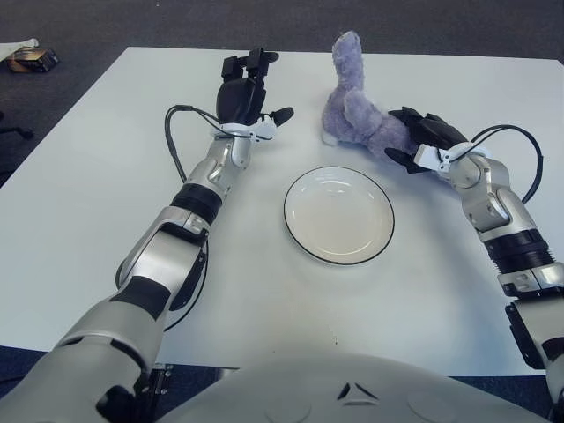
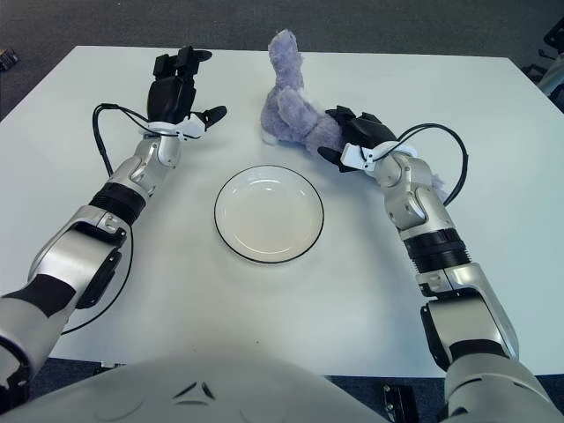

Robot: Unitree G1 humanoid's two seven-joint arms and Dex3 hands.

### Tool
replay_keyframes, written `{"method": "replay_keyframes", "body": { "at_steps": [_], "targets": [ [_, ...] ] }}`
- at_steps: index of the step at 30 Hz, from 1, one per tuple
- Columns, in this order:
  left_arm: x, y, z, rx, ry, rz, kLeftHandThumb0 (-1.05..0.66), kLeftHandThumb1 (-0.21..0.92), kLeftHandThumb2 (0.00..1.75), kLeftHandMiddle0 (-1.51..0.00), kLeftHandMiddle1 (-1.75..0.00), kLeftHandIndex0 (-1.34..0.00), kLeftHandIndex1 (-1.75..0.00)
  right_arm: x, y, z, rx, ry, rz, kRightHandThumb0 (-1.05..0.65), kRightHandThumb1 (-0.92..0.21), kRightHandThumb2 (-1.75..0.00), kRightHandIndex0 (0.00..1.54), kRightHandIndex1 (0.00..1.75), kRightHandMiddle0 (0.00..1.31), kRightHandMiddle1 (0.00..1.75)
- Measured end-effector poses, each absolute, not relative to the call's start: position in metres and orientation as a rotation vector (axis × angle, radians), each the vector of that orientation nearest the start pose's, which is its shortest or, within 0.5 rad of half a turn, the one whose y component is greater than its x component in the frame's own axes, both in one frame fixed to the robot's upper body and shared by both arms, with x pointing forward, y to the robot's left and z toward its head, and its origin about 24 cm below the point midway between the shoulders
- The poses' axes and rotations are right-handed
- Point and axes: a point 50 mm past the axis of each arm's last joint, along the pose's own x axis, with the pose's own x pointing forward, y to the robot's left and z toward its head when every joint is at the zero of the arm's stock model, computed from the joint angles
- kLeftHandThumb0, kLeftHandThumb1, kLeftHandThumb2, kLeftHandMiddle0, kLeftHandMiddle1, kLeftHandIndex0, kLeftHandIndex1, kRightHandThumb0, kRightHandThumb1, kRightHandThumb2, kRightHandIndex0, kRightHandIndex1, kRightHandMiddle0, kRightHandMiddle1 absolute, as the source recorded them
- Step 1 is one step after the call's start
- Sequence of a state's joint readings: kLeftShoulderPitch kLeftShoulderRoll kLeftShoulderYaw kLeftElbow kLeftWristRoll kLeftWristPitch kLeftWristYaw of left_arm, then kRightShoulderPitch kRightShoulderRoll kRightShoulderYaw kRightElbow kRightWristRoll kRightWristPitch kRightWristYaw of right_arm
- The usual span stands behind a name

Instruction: Put the doll into the plate.

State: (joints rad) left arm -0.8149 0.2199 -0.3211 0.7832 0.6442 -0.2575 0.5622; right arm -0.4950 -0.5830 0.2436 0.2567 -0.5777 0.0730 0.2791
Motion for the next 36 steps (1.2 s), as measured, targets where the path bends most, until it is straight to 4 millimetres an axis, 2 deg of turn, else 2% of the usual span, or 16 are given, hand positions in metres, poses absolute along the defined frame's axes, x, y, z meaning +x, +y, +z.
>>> {"method": "replay_keyframes", "body": {
  "at_steps": [13,27,33,35,36],
  "targets": [
    [0.369,0.101,0.138,0.911,-0.618,0.098,-0.45,0.55,0.96,0.0,-0.9,0.0,-1.09,0.341,-0.204,0.106,-1.239,0.003,0.261,-1.01,-0.92,-0.86,0.0,0.75,0.0,0.41],
    [0.362,0.103,0.133,0.908,-0.615,0.105,-0.42,0.53,1.0,0.0,-0.95,0.0,-1.11,0.342,-0.204,0.1,-1.222,-0.014,0.232,-0.93,-0.92,-0.73,0.01,0.86,0.0,0.54],
    [0.36,0.105,0.132,0.908,-0.609,0.115,-0.43,0.54,1.0,0.0,-0.96,0.0,-1.08,0.342,-0.202,0.097,-1.242,-0.04,0.21,-0.87,-0.92,-0.69,0.0,0.94,0.0,0.69],
    [0.359,0.106,0.131,0.909,-0.602,0.116,-0.44,0.54,0.98,0.0,-1.0,0.0,-1.08,0.343,-0.2,0.095,-1.259,-0.058,0.196,-0.82,-0.92,-0.66,0.0,1.24,0.0,1.04],
    [0.359,0.106,0.13,0.91,-0.598,0.114,-0.45,0.55,0.98,0.0,-1.01,0.0,-1.08,0.344,-0.2,0.093,-1.264,-0.064,0.188,-0.81,-0.92,-0.65,0.0,1.31,0.0,1.12]
  ]
}}
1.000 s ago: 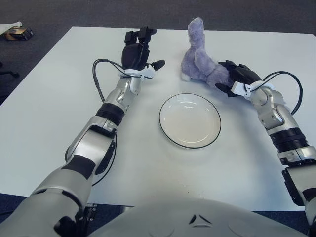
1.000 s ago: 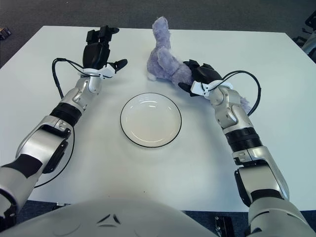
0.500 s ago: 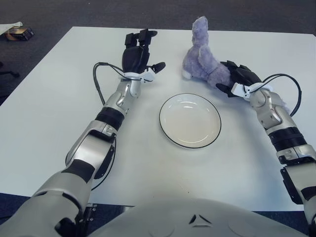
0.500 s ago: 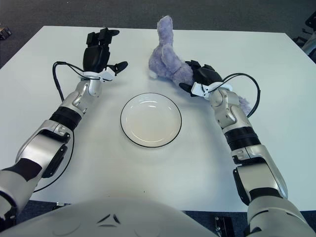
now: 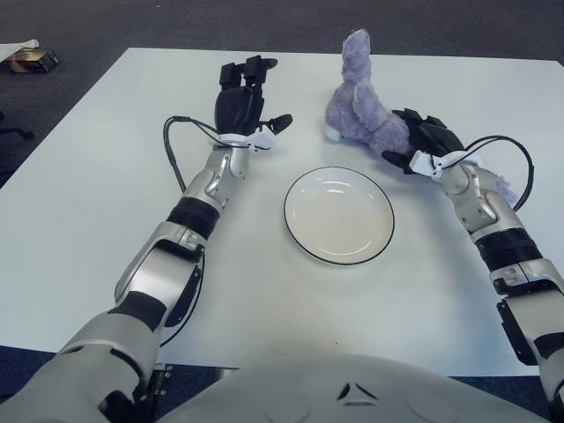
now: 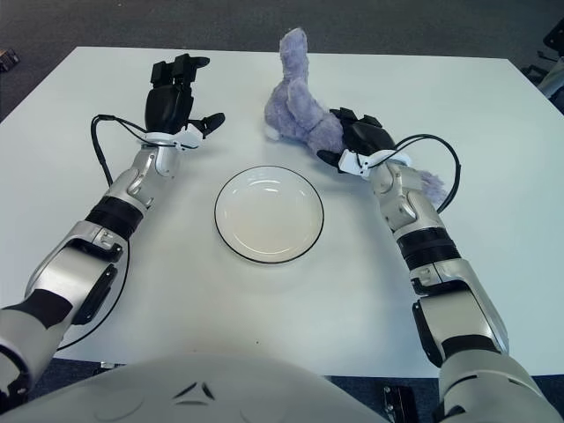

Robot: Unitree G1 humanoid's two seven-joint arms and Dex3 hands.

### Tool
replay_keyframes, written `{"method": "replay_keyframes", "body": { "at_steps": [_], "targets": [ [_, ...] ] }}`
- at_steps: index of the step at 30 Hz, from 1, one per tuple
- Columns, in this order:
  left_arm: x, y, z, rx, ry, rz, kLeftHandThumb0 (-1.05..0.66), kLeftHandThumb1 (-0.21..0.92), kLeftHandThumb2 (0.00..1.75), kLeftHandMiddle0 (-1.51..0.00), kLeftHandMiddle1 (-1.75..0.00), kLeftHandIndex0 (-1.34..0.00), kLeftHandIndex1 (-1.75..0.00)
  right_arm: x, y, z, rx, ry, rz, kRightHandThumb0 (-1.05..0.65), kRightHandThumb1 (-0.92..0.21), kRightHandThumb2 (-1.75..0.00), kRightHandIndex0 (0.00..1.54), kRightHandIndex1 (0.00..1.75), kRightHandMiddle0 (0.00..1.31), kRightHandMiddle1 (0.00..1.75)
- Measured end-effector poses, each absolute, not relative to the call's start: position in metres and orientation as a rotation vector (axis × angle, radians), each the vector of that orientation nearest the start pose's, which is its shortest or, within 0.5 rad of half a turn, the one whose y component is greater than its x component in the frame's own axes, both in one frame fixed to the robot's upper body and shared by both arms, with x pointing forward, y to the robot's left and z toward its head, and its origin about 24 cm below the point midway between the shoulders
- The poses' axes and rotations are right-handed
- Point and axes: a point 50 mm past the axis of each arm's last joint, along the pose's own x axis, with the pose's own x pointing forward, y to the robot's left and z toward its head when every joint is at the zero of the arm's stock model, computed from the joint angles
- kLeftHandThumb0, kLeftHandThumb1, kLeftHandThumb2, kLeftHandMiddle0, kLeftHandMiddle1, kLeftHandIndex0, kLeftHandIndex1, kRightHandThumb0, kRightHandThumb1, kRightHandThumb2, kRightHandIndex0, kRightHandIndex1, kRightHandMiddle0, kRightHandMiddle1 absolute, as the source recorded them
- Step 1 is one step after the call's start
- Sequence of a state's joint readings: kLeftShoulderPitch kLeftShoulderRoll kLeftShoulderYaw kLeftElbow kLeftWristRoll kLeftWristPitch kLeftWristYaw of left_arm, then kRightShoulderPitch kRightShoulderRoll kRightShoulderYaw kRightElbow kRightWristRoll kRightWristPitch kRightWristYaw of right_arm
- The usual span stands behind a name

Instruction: Put the doll into the plate.

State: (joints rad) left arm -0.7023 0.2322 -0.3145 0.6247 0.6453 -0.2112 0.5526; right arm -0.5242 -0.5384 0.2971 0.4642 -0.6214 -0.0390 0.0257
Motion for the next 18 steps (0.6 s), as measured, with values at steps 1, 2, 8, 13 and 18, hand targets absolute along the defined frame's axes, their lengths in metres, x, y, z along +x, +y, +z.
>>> {"method": "replay_keyframes", "body": {
  "at_steps": [1,2,8,13,18],
  "targets": [
    [0.359,0.106,0.13,0.912,-0.593,0.112,-0.45,0.55,0.97,0.0,-1.02,0.0,-1.08,0.346,-0.199,0.092,-1.27,-0.074,0.176,-0.79,-0.92,-0.64,0.0,1.39,0.0,1.22],
    [0.359,0.106,0.13,0.912,-0.59,0.109,-0.45,0.55,0.97,0.0,-1.03,0.0,-1.08,0.347,-0.199,0.09,-1.279,-0.083,0.165,-0.7,-0.92,-0.62,0.0,1.46,0.04,1.33],
    [0.357,0.106,0.131,0.905,-0.58,0.086,-0.48,0.52,0.95,0.0,-1.03,0.0,-1.1,0.351,-0.199,0.084,-1.331,-0.155,0.117,-0.4,-0.83,-0.65,0.0,1.72,0.23,1.7],
    [0.355,0.107,0.13,0.887,-0.549,0.056,-0.52,0.51,0.93,0.0,-1.03,0.0,-1.13,0.348,-0.198,0.082,-1.351,-0.223,0.09,-0.07,-0.51,-1.04,0.34,1.66,0.46,1.69],
    [0.354,0.11,0.127,0.874,-0.514,0.027,-0.53,0.5,0.92,0.0,-1.03,0.0,-1.14,0.345,-0.198,0.082,-1.314,-0.302,0.042,-0.01,-0.13,-1.4,0.8,1.36,0.67,1.74]
  ]
}}
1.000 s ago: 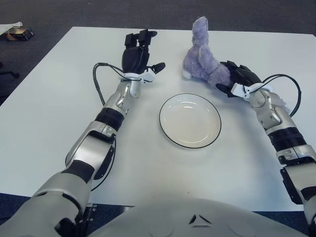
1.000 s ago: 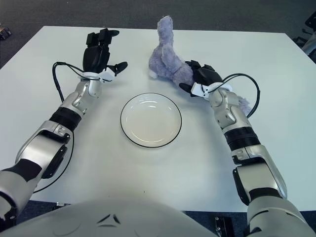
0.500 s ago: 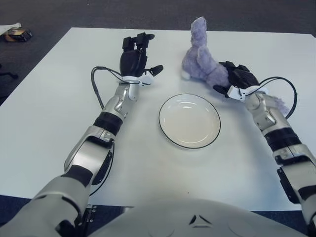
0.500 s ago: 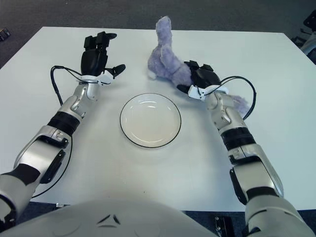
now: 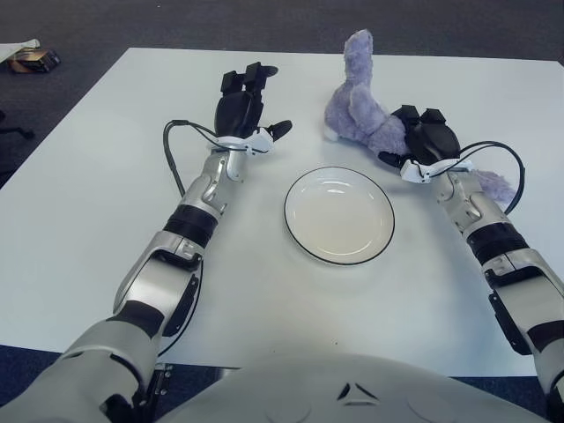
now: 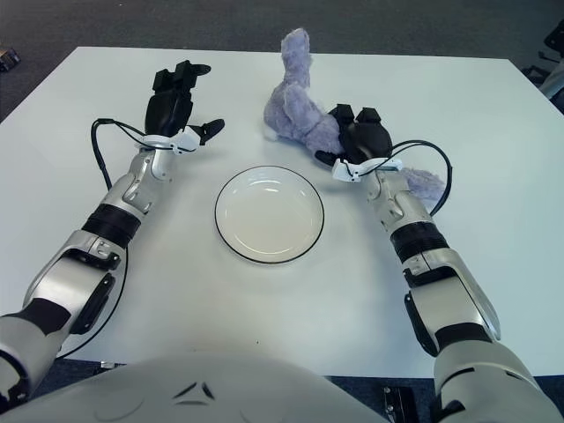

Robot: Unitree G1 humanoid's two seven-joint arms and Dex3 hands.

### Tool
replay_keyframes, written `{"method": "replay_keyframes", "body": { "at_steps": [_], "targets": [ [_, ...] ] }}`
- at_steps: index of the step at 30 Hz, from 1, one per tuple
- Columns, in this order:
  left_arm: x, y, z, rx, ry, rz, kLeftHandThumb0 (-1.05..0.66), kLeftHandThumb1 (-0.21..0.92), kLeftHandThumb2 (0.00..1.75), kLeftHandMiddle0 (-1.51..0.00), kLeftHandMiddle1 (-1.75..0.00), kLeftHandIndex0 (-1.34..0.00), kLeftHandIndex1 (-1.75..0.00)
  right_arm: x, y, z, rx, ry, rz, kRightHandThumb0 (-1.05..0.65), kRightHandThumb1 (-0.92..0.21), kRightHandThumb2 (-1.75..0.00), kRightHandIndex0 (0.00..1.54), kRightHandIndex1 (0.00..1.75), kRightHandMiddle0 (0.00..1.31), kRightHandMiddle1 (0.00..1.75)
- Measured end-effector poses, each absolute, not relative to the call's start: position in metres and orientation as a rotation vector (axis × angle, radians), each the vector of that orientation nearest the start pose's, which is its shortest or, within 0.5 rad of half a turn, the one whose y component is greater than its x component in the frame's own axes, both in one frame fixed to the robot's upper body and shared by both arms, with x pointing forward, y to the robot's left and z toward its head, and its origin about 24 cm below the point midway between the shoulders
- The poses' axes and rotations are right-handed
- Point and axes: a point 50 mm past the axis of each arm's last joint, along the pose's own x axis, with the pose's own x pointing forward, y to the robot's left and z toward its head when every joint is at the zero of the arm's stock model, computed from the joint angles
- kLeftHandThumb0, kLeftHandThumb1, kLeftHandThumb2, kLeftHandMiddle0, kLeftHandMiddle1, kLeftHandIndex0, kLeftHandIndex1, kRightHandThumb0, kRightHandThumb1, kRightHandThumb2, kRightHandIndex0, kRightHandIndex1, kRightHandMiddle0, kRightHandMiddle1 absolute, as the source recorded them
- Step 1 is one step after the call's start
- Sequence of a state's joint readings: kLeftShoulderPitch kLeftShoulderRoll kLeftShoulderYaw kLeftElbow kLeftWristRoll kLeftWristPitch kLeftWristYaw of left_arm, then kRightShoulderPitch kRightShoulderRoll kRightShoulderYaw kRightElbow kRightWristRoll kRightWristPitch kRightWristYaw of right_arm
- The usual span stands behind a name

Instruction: Put the doll into the plate.

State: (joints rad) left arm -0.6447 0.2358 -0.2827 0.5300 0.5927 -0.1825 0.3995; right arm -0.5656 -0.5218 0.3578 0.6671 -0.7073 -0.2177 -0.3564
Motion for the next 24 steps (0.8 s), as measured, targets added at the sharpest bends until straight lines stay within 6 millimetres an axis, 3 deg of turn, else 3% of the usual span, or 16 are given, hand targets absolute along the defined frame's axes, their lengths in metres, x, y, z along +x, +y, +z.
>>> {"method": "replay_keyframes", "body": {
  "at_steps": [7,10,18,24],
  "targets": [
    [0.3537,0.1117,0.1255,0.874,-0.499,0.012,-0.54,0.51,0.92,0.0,-1.05,0.0,-1.14,0.3441,-0.1994,0.0822,-1.159,-0.334,0.029,0.0,-0.05,-1.51,0.91,1.39,0.65,1.75],
    [0.3538,0.1125,0.1256,0.874,-0.498,0.014,-0.55,0.53,0.91,0.0,-1.04,0.0,-1.14,0.3441,-0.2009,0.0824,-1.125,-0.338,0.027,0.0,-0.03,-1.56,0.89,1.51,0.62,1.75],
    [0.3528,0.1163,0.1239,0.874,-0.488,0.019,-0.52,0.55,0.9,0.0,-1.05,0.0,-1.13,0.3445,-0.2023,0.0827,-1.074,-0.339,0.014,0.0,-0.1,-1.55,0.78,1.68,0.56,1.75],
    [0.3514,0.1192,0.1206,0.88,-0.478,0.019,-0.52,0.56,0.9,0.0,-1.07,0.0,-1.13,0.3447,-0.2028,0.0844,-1.066,-0.346,0.007,0.0,-0.11,-1.55,0.77,1.7,0.55,1.75]
  ]
}}
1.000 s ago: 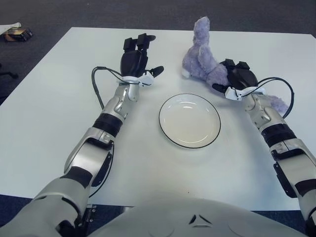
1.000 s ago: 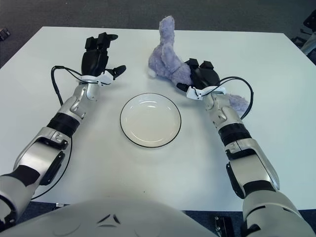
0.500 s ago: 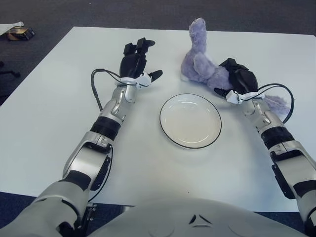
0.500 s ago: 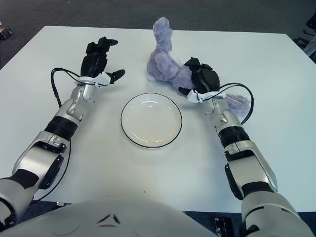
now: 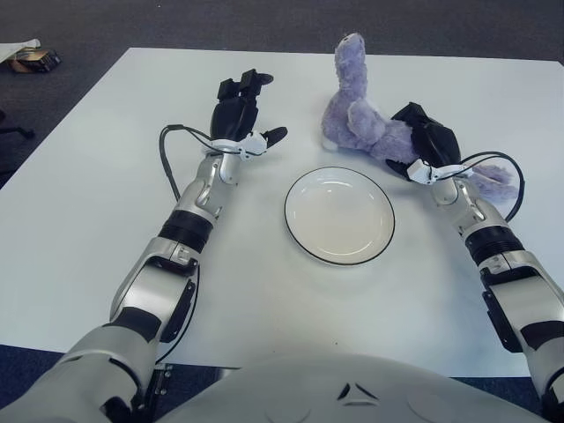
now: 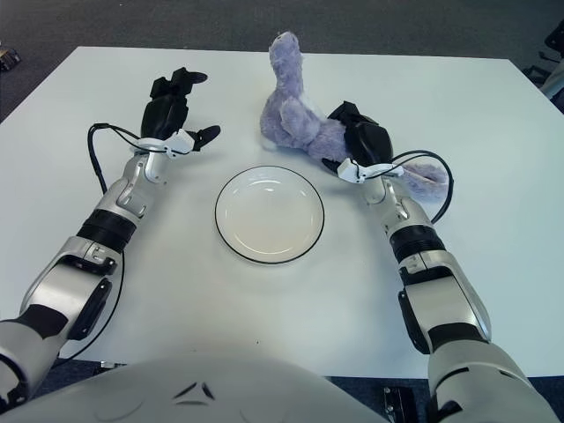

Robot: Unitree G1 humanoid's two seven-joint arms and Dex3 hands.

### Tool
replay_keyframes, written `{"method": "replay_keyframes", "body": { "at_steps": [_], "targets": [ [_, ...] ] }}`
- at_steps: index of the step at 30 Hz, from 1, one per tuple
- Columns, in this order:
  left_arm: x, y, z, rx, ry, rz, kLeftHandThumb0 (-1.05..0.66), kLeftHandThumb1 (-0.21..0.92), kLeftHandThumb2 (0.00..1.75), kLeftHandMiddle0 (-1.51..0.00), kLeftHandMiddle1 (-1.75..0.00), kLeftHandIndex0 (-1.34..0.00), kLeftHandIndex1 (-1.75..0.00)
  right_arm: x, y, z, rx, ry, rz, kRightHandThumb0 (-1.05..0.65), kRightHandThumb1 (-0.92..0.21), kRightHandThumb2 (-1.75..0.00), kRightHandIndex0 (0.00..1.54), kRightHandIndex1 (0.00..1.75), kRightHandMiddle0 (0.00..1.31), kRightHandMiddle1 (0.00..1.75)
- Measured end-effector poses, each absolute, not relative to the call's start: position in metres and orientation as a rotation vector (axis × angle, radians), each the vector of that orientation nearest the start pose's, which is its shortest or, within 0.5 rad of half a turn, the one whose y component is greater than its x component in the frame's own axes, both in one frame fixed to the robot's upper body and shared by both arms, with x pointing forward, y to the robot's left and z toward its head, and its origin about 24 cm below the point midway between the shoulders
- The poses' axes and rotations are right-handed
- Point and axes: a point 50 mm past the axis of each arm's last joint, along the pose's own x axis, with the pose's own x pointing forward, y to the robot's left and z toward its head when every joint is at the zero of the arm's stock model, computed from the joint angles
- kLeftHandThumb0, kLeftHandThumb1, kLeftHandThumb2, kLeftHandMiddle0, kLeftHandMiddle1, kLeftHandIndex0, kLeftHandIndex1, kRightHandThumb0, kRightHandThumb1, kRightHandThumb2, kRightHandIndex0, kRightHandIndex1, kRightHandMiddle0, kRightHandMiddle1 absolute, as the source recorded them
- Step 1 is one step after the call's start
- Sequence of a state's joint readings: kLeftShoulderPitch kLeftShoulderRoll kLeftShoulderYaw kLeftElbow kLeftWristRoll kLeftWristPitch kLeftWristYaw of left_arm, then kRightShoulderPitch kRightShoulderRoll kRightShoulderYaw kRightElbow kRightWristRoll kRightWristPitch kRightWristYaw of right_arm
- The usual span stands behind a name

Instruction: Put the doll into the plate.

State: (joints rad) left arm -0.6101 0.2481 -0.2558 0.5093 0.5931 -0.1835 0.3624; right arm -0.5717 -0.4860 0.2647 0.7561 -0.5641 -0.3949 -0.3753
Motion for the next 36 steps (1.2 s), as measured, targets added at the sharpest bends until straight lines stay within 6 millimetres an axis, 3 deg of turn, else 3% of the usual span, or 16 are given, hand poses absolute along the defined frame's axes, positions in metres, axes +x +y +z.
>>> {"method": "replay_keyframes", "body": {
  "at_steps": [10,23,36],
  "targets": [
    [0.345,0.137,0.106,0.892,-0.458,0.009,-0.57,0.62,0.85,0.0,-1.09,0.0,-1.09,0.344,-0.205,0.092,-1.03,-0.362,0.001,0.0,-0.08,-1.56,0.82,1.65,0.56,1.75],
    [0.337,0.146,0.08,0.592,-0.307,-0.278,-0.73,0.71,0.68,-0.05,-1.04,0.0,-1.05,0.336,-0.198,0.115,-1.029,-0.414,-0.032,0.0,-0.12,-1.55,0.75,1.74,0.54,1.75],
    [0.332,0.16,0.07,0.627,-0.314,-0.32,-0.72,0.77,0.62,-0.08,-1.09,0.0,-1.04,0.322,-0.193,0.13,-1.016,-0.47,-0.008,0.0,-0.07,-1.59,0.83,1.69,0.56,1.75]
  ]
}}
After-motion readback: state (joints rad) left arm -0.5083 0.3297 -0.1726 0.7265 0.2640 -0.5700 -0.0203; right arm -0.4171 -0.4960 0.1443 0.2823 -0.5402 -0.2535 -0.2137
